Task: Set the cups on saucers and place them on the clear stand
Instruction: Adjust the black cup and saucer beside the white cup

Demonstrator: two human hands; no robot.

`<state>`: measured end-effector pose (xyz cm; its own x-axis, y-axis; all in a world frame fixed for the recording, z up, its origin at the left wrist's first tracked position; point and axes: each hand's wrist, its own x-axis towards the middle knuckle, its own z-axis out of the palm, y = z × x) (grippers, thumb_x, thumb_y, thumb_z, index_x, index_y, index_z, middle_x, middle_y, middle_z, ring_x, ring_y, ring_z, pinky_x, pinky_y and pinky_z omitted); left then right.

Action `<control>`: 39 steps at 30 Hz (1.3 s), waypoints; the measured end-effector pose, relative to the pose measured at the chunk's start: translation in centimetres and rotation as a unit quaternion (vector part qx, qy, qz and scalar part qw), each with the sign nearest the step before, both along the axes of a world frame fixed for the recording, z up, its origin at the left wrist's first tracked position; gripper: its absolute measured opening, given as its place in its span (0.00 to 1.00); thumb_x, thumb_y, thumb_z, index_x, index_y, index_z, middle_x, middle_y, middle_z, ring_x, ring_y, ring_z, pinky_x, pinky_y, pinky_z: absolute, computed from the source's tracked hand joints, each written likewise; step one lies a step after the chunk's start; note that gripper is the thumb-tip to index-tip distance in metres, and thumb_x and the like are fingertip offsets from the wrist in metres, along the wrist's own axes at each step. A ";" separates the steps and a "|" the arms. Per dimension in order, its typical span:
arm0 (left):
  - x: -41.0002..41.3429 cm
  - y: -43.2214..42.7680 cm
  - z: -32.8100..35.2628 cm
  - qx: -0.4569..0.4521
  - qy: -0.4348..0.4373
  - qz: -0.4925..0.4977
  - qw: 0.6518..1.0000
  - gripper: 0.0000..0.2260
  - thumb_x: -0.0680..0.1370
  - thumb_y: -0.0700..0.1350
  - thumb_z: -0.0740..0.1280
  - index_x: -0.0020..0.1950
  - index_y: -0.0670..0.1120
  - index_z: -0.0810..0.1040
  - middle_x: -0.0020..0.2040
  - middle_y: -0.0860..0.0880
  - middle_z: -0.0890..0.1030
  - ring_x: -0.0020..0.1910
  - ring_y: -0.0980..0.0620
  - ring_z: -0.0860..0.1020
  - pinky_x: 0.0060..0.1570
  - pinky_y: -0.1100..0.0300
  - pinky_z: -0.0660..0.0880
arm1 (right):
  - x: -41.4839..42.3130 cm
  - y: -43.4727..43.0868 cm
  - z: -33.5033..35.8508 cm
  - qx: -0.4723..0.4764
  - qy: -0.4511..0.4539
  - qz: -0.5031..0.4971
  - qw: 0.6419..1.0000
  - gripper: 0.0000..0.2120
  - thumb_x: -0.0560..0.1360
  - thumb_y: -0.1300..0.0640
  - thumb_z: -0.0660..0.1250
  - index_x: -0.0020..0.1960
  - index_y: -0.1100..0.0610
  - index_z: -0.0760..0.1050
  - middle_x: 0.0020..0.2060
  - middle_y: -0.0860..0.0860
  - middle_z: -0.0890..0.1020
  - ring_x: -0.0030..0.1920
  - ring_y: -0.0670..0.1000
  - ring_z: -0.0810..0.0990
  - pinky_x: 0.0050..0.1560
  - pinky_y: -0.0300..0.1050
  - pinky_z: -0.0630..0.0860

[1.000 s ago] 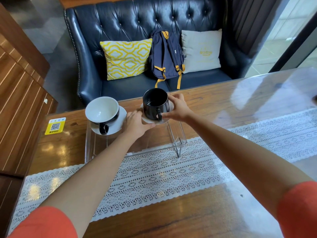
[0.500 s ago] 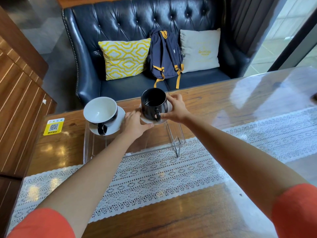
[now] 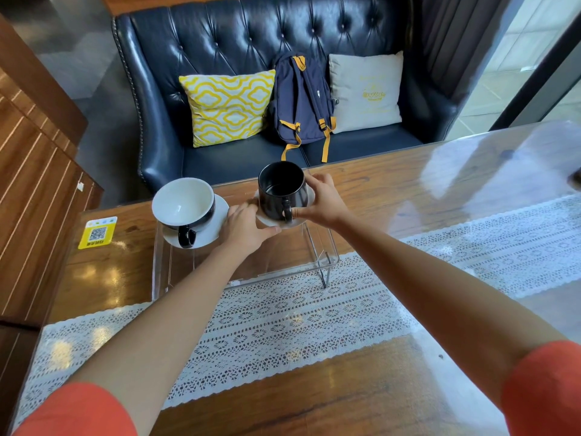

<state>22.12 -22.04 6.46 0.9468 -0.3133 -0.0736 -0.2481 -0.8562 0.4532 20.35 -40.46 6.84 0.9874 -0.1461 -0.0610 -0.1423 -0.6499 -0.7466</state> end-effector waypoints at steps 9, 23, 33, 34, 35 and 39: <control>-0.1 0.0 -0.1 0.000 -0.007 0.000 1.000 0.30 0.69 0.59 0.70 0.65 0.44 0.71 0.64 0.46 0.75 0.66 0.43 0.67 0.61 0.50 0.67 | 0.3 -0.1 0.0 0.002 0.007 0.005 1.000 0.39 0.61 0.49 0.78 0.70 0.48 0.68 0.67 0.58 0.65 0.69 0.59 0.63 0.71 0.52 0.64; 0.0 0.0 -0.1 -0.002 -0.008 0.000 1.000 0.30 0.69 0.59 0.70 0.65 0.44 0.71 0.64 0.46 0.75 0.66 0.43 0.67 0.61 0.50 0.67 | 0.4 -0.5 0.0 0.005 0.015 0.020 1.000 0.38 0.62 0.49 0.77 0.69 0.45 0.67 0.66 0.57 0.64 0.69 0.59 0.62 0.72 0.53 0.62; -0.4 -0.1 0.0 -0.018 0.023 -0.003 1.000 0.32 0.71 0.56 0.69 0.70 0.43 0.65 0.70 0.45 0.69 0.70 0.43 0.62 0.67 0.51 0.61 | -0.9 0.1 -0.3 0.025 0.010 -0.003 1.000 0.36 0.66 0.51 0.75 0.71 0.52 0.66 0.71 0.58 0.61 0.71 0.59 0.62 0.73 0.54 0.61; -0.7 -0.1 0.2 -0.021 0.038 0.000 0.999 0.32 0.71 0.55 0.68 0.71 0.43 0.63 0.71 0.44 0.68 0.71 0.43 0.61 0.69 0.51 0.60 | -1.3 0.2 -0.1 0.040 0.008 -0.006 0.999 0.36 0.66 0.52 0.75 0.72 0.54 0.65 0.72 0.58 0.62 0.72 0.58 0.62 0.73 0.53 0.61; -0.9 -0.1 0.2 -0.031 0.042 0.007 0.999 0.33 0.72 0.55 0.68 0.72 0.43 0.62 0.72 0.44 0.66 0.72 0.44 0.60 0.70 0.50 0.60 | -1.6 0.0 -0.1 0.057 0.002 -0.009 0.998 0.36 0.67 0.53 0.74 0.72 0.56 0.64 0.72 0.58 0.63 0.72 0.57 0.63 0.73 0.51 0.61; -3.9 0.5 1.4 -0.107 0.007 0.045 0.993 0.31 0.74 0.51 0.66 0.73 0.42 0.61 0.74 0.44 0.65 0.73 0.46 0.59 0.71 0.49 0.59 | -3.8 -0.2 1.0 0.128 0.001 -0.059 0.990 0.30 0.74 0.53 0.68 0.72 0.59 0.63 0.70 0.57 0.69 0.67 0.56 0.72 0.67 0.56 0.71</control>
